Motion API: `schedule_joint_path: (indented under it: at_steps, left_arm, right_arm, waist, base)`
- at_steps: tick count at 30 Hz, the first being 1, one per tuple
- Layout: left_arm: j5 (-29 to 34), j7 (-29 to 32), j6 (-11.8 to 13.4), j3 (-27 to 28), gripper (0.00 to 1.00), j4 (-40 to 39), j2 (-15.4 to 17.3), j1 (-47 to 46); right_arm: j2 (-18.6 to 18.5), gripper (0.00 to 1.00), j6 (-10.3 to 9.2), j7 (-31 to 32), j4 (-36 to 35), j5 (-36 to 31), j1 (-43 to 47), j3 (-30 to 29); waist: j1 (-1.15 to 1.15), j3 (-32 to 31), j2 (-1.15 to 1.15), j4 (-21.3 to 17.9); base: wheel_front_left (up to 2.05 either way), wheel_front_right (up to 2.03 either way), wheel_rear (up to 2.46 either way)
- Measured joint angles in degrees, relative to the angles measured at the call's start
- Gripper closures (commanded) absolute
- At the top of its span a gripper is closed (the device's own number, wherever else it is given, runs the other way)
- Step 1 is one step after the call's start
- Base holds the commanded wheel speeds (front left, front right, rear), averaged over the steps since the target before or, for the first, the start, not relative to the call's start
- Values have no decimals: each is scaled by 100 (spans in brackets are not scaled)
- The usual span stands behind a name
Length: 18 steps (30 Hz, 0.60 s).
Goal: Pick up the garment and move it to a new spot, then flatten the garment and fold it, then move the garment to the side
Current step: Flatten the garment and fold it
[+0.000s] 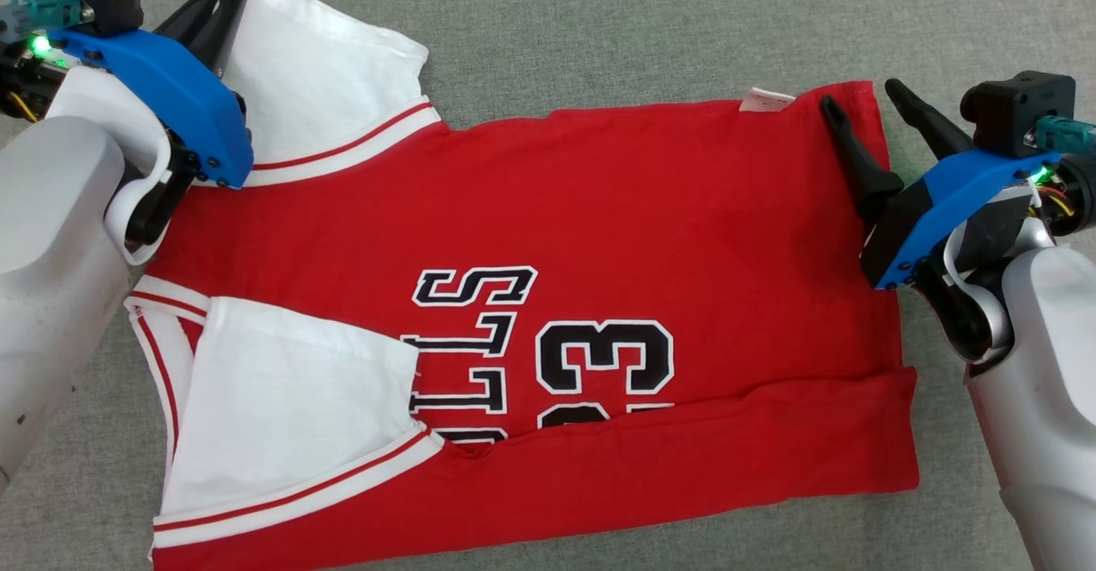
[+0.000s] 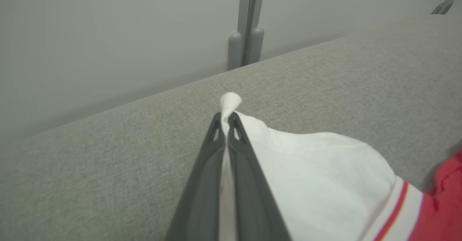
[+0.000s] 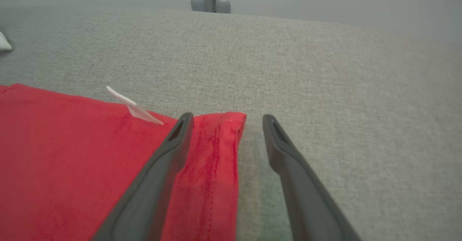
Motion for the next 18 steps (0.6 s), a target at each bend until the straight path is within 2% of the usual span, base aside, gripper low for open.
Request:
schedule_joint_path:
  at_steps: [8, 9, 10, 11, 18]
  left_arm:
    - [-137, -245, 0, -307, 100, -31, -77, -180]
    - [-168, -260, 0, -332, 100, -31, -94, -194]
    - [-183, -296, 0, -361, 100, -36, -114, -199]
    - [-213, -321, 0, -396, 100, -43, -129, -203]
    - [-333, -599, 0, -526, 100, -138, -130, -223]
  right_arm:
    - [-27, 0, 0, 224, 207, 187, 35, 12]
    - [-27, 35, 0, 225, 250, 194, 8, 23]
    - [-33, 86, 0, 224, 285, 201, -28, 31]
    - [-38, 100, 0, 220, 312, 203, -60, 47]
    - [-48, 100, 0, -158, 505, 224, -116, 118]
  waist:
    - [0, 67, 0, 160]
    - [0, 71, 0, 181]
    - [0, 71, 0, 205]
    - [0, 68, 0, 231]
    - [0, -99, 0, 334]
  base:
    - [0, 0, 0]
    - [0, 0, 0]
    - [0, 0, 0]
    - [0, 0, 0]
    - [0, 0, 0]
